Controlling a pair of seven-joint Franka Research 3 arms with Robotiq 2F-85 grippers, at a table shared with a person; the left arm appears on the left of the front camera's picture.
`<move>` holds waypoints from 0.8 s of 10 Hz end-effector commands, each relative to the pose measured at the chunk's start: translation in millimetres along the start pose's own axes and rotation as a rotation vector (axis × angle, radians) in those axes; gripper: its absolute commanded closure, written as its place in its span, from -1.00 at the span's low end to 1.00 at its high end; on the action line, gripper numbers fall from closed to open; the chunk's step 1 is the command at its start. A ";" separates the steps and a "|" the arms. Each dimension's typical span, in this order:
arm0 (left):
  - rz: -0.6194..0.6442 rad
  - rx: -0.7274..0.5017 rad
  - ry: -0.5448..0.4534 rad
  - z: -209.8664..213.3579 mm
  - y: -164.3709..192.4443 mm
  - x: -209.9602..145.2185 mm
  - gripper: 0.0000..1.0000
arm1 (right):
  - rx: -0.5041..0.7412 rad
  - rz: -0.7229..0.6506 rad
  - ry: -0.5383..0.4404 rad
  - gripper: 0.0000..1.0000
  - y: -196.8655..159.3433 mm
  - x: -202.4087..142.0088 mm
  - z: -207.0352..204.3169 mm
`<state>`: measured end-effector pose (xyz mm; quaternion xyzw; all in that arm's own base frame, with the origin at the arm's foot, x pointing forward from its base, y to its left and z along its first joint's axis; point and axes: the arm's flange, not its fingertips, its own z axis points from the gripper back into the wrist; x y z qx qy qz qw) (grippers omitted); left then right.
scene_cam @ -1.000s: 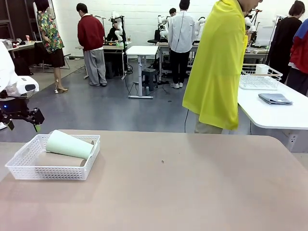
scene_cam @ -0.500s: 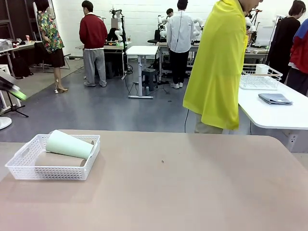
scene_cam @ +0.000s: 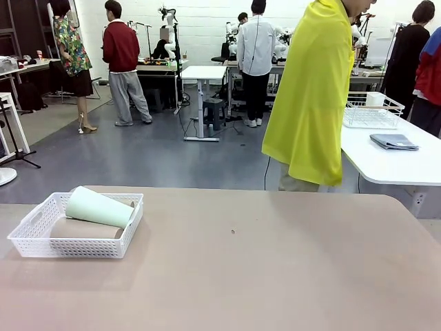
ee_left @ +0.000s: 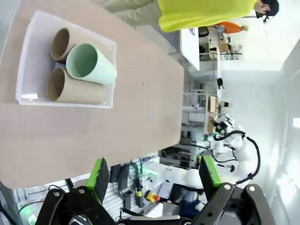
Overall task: Clean and organize the cups into the basket.
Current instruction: Move the Organizing basket back to the left side of the table.
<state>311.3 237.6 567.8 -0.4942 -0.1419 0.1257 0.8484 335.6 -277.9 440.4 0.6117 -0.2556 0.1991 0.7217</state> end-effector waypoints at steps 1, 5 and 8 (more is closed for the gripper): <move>0.064 0.018 0.122 -19.9 21.4 52.4 -1.00 | -0.013 0.013 0.011 -1.00 0.7 -4.6 -4.6; 0.044 0.019 0.163 -46.2 47.3 69.4 -1.00 | -0.013 0.013 0.011 -1.00 0.7 -4.6 -4.6; 0.081 -0.003 0.184 -60.7 52.5 68.4 -1.00 | -0.013 0.013 0.011 -1.00 0.7 -4.6 -4.6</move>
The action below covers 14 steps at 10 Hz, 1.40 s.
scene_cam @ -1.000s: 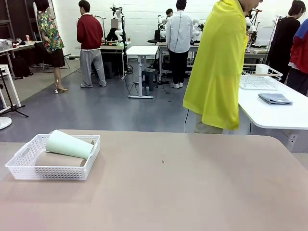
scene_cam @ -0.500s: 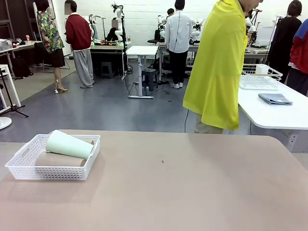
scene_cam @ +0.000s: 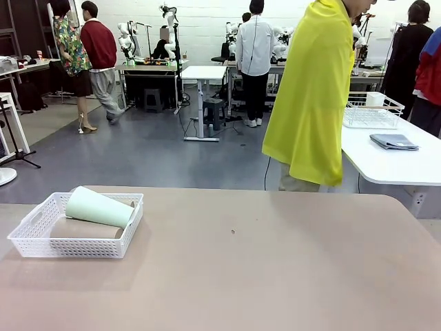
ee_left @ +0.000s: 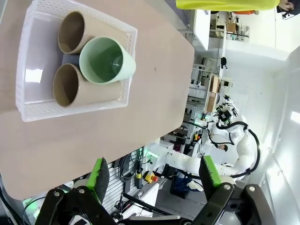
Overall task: Clean and organize the cups into the basket.
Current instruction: Move the Organizing basket back to the left side of the table.
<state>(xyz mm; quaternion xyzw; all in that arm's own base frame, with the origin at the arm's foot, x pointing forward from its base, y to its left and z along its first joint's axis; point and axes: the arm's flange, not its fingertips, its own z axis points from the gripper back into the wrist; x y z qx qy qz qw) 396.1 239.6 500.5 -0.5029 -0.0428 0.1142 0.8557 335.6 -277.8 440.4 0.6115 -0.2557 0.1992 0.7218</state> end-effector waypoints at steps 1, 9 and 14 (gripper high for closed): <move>0.000 -0.017 0.000 -0.2 -0.8 -3.3 -1.00 | -0.013 0.013 0.011 -1.00 0.7 -4.7 -4.4; 0.000 -0.017 0.000 -0.2 -0.8 -3.3 -1.00 | -0.013 0.013 0.011 -1.00 0.7 -4.7 -4.4; 0.000 -0.017 0.000 -0.2 -0.8 -3.3 -1.00 | -0.013 0.013 0.011 -1.00 0.7 -4.7 -4.4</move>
